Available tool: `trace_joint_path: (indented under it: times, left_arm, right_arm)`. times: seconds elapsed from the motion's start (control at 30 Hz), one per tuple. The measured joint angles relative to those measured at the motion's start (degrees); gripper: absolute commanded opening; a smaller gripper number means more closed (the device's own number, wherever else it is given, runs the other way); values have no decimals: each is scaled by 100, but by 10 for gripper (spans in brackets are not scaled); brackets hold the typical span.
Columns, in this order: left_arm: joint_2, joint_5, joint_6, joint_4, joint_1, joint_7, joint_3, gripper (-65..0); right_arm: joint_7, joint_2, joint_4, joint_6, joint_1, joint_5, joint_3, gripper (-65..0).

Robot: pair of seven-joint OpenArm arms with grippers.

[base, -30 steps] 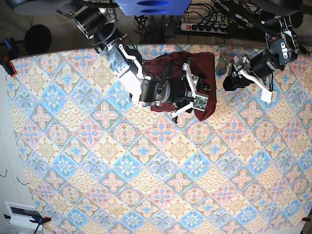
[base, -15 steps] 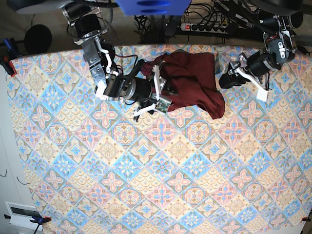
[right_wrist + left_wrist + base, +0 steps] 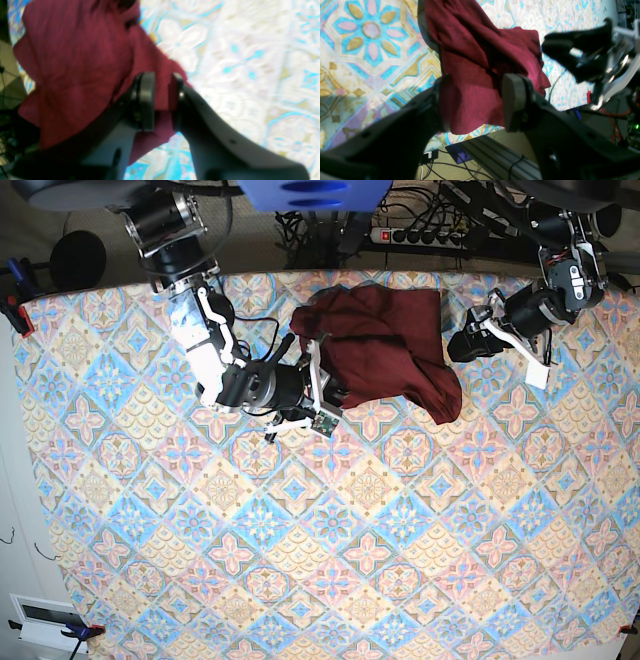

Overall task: Layout the t-shirt on the table in an organized manner, then fold the t-shirt properly
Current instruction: 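Press and hold the folded bundle with the right gripper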

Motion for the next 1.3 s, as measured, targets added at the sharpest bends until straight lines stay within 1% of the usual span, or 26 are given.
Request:
trace_joint_path:
  times: [0.23,0.33,0.4,0.53,0.6,0.63,0.7,0.73,0.8,0.87,0.93,1.03,1.13,1.23,1.3]
  left_arm:
    - [0,13,0,0,-50,0,-2,-360]
    - [0,4,0,0,-48,2,0,-360]
    - [0,2,0,0,-50,4,0,-360]
    - [-2,2,0,0,-28,2,-2,-360]
    - [-2,4,0,0,-26,4,0,-360]
    - [-15,4,0,0,-15,2,0,-360]
    - [-7,-17,-4,22,0,17,0,-360]
    - [-20,-68,-107,74,22,13,13,-360]
    - [-33,-409,-404,225,11,22,186,-354]
    - [20,-682,-483,302,-52,20,356,-353]
    - [17,-494,-450,293,-63,7,476,-353]
    - [240,7,-444,260,-44,-9,713,-356]
    - [531,448,-466,262,-50,22,778,-359]
    - [603,1064,-455,262,-50,20,782,-359]
    - [603,1414,-439,262,-55,-24,957,-359]
  right_arm:
    - [44,-72,142,28,-13,66,-1622,-537]
    - [13,-24,269,28,22,59,-2057,-537]
    - [2,-13,378,28,83,24,-2131,-537]
    - [44,-42,474,7,208,20,-2087,-537]
    - [37,-4,474,11,179,26,-2063,-538]
    - [17,-13,472,72,131,39,-1941,-539]
    - [26,-13,494,52,96,118,-1596,-539]
    - [2,-2,560,50,114,31,-1414,-540]
    - [20,2,706,-7,144,-11,-1073,-540]
    - [90,42,774,0,162,52,-800,-540]
    - [50,157,769,11,138,50,-695,-540]
    - [2,323,765,11,105,28,-632,-540]
    - [37,496,767,13,129,74,-625,-540]
    - [-2,509,765,11,127,13,-612,-540]
    - [48,479,767,13,129,76,-614,-540]
